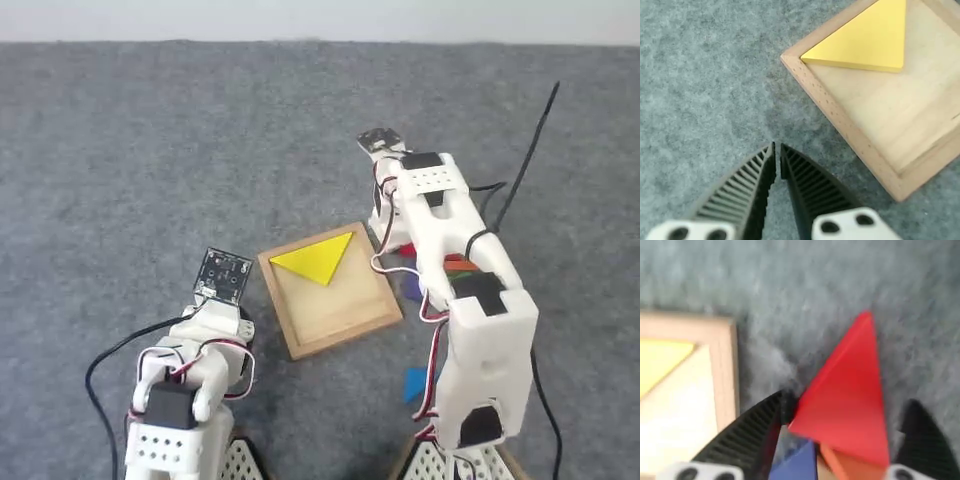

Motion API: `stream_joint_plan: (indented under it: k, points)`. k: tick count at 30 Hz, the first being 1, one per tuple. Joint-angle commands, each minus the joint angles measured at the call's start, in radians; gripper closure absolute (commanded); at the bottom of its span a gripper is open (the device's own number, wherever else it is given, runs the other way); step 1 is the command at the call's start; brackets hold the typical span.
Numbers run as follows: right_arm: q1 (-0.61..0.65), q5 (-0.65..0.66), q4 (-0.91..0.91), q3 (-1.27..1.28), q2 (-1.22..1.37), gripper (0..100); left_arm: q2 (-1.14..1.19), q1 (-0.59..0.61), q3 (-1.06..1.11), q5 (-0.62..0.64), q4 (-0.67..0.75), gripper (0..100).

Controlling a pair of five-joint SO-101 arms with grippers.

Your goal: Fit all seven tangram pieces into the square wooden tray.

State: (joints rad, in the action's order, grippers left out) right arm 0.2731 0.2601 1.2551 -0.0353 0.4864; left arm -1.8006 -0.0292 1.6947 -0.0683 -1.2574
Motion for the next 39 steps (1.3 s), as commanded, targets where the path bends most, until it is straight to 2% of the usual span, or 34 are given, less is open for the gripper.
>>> stream_joint_plan:
  k: [1,8,20,26,39]
  points:
    - [0.022,0.055,0.067,0.025,-0.143,57.1,-0.018,0.006,-0.010,-0.002,-0.005,98]
    - [0.010,0.115,-0.067,0.152,-0.113,62.6,-0.018,0.006,-0.010,-0.002,-0.005,98]
    - [-0.036,0.115,-0.031,0.035,0.016,63.5,-0.018,0.006,-0.010,-0.002,-0.005,98]
    - [-0.044,0.114,-0.035,0.035,0.021,72.3,-0.018,0.006,-0.010,-0.002,-0.005,98]
    - [-0.042,0.075,0.002,0.035,-0.035,72.5,-0.018,0.006,-0.010,-0.002,-0.005,98]
